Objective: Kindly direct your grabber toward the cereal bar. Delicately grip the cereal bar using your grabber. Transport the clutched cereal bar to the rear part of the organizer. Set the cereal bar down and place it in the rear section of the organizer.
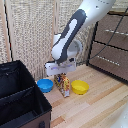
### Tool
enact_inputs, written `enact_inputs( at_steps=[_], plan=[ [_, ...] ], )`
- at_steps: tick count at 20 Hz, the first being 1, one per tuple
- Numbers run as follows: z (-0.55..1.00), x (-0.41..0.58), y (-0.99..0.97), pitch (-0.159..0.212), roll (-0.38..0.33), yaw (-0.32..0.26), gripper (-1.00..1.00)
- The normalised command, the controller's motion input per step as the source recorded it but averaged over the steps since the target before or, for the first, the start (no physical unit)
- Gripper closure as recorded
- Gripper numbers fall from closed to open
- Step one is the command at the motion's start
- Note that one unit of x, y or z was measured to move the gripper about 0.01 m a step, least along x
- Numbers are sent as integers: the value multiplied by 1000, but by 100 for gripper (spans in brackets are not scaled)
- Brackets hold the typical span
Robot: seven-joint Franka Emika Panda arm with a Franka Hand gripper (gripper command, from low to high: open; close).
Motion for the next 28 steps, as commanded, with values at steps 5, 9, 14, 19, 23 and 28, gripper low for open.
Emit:
enact_inputs(
  at_steps=[5,9,14,19,23,28],
  plan=[
    [867,246,-162,37,1,7,100],
    [896,431,-119,100,-17,20,100],
    [741,583,0,107,-82,-86,100],
    [662,487,32,40,-69,-200,100],
    [687,204,49,13,-39,-269,100],
    [686,-73,235,-26,0,-256,100]
  ],
)
